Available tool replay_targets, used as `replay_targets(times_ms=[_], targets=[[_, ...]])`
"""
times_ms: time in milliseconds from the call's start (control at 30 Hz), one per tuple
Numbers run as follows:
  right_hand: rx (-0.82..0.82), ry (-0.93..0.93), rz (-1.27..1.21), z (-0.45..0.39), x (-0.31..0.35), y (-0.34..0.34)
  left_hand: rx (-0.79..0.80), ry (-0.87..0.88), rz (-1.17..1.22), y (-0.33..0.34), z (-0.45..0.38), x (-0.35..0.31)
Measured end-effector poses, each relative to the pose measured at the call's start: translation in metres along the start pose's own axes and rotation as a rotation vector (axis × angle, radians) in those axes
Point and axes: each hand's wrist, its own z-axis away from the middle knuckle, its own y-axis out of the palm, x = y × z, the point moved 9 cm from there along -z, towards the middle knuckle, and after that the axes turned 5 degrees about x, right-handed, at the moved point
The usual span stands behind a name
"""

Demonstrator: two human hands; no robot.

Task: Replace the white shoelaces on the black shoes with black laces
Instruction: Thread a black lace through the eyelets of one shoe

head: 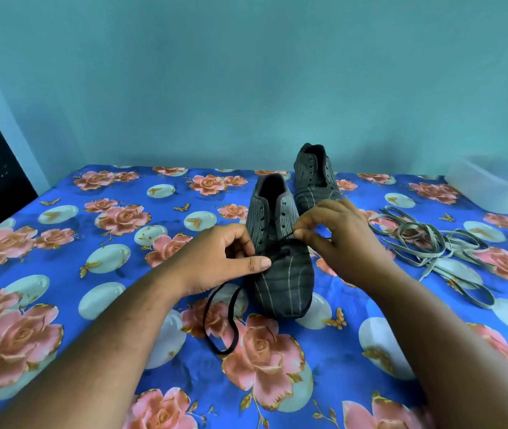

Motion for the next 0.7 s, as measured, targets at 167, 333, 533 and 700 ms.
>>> replay_targets(times_ms=[167, 333, 533, 700], targets=[[-0.372, 0.39, -0.144, 0.011, -0.053, -0.05, 0.008, 0.001, 0.002, 0.002, 0.001, 0.0], [-0.458, 0.619, -0.369, 0.028, -0.094, -0.057, -0.002, 0.0, -0.025, 0.001, 0.001, -0.002], [-0.001, 0.151, -0.242, 0.001, -0.017, 0.001, 0.008, 0.002, -0.023, 0.001, 0.002, -0.003], [0.066, 0.005, -0.016, 0.001, 0.005, 0.015, -0.005, -0.008, -0.028, 0.001, -0.001, 0.002]])
